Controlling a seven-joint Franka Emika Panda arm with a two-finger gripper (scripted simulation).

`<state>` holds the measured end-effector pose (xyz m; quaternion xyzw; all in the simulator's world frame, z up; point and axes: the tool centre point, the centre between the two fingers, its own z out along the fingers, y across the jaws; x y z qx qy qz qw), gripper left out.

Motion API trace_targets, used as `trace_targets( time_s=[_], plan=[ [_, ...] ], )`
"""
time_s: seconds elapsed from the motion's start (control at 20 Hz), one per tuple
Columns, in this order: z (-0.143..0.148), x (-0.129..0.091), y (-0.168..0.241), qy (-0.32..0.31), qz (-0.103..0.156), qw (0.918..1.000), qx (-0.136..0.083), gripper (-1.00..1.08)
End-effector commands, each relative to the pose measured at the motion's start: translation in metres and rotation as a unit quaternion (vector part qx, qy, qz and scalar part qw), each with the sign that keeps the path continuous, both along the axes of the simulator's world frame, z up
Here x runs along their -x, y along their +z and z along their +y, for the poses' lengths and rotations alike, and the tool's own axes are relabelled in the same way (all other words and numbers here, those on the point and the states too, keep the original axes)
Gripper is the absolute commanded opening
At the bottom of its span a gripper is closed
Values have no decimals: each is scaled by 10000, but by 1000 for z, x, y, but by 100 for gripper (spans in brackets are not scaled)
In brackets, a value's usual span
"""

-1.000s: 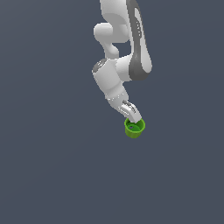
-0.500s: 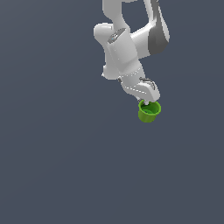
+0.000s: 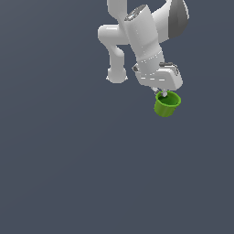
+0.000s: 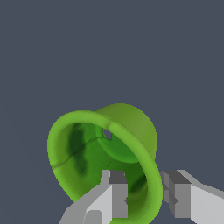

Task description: Pick up the object and move it to a goal position.

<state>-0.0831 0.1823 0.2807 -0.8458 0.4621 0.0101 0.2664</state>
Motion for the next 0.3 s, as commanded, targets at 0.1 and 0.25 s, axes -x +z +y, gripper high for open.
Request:
trace_targets(
  time_s=[0.1,0.25],
  plan=[
    [8,4,12,-5,-7,10000,-2,-100],
    [9,5,14,-5,-7,10000,-2,-100]
  ],
)
